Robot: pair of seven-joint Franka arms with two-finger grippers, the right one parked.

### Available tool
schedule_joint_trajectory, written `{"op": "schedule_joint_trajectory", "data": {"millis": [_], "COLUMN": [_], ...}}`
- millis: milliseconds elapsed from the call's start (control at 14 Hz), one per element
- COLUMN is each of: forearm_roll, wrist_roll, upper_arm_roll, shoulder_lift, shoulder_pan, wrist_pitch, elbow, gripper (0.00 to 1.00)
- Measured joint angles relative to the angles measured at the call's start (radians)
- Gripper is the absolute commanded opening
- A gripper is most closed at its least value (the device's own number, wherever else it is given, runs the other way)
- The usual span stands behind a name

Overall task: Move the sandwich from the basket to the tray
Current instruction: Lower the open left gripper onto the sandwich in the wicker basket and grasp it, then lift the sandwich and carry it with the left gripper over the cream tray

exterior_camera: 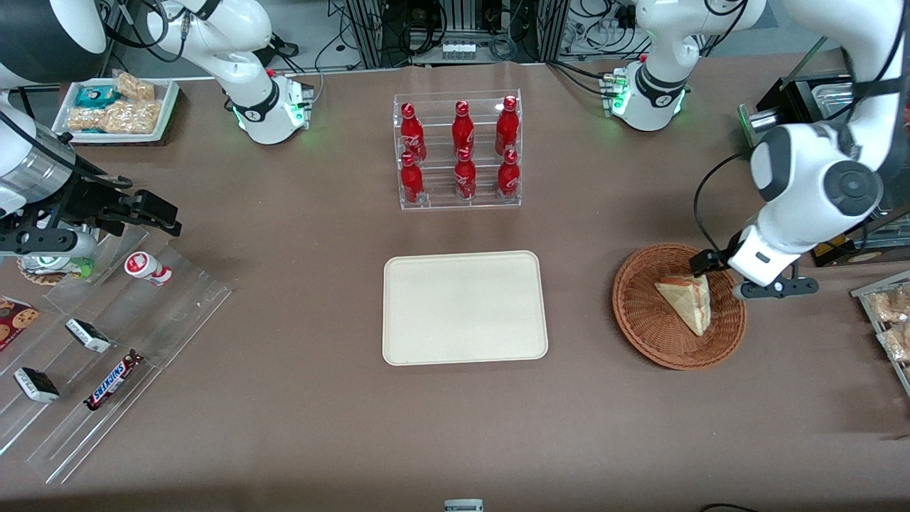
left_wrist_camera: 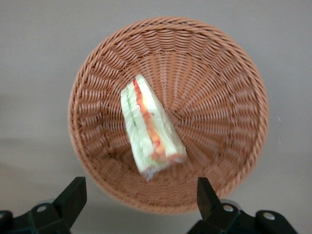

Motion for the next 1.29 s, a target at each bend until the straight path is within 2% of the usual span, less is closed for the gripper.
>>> {"op": "schedule_joint_trajectory", "data": {"millis": [357, 429, 500, 571, 643, 714, 929, 1143, 1286], "forearm_roll": [0.001, 0.001, 0.001, 0.001, 0.001, 0.001, 0.001, 0.001, 0.001], "wrist_roll": [-0.467, -0.506, -0.526, -0.541, -0.566, -0.599, -0.646, -0.649, -0.659], "upper_arm_roll": [-0.004, -0.004, -0.004, -0.004, -0.004, -0.004, -0.013, -0.025, -0.029], "shoulder_lift": [0.076, 0.096, 0.116, 0.134, 0.147, 0.154, 0.151, 0.147, 0.149], "shoulder_pan": [-0.001, -0.001, -0.001, -0.001, -0.001, -0.001, -0.004, -0.044, -0.118], "wrist_pitch": [0.157, 0.168, 0.174, 0.178, 0.180, 0.180, 0.138, -0.083, -0.166], "elbow": [-0.033, -0.033, -0.033, -0.033, -0.033, -0.033, 0.002, 0.160, 0.248], "gripper": [0.99, 0.89, 0.72, 0.40, 0.19, 0.11, 0.08, 0.08, 0.08]}}
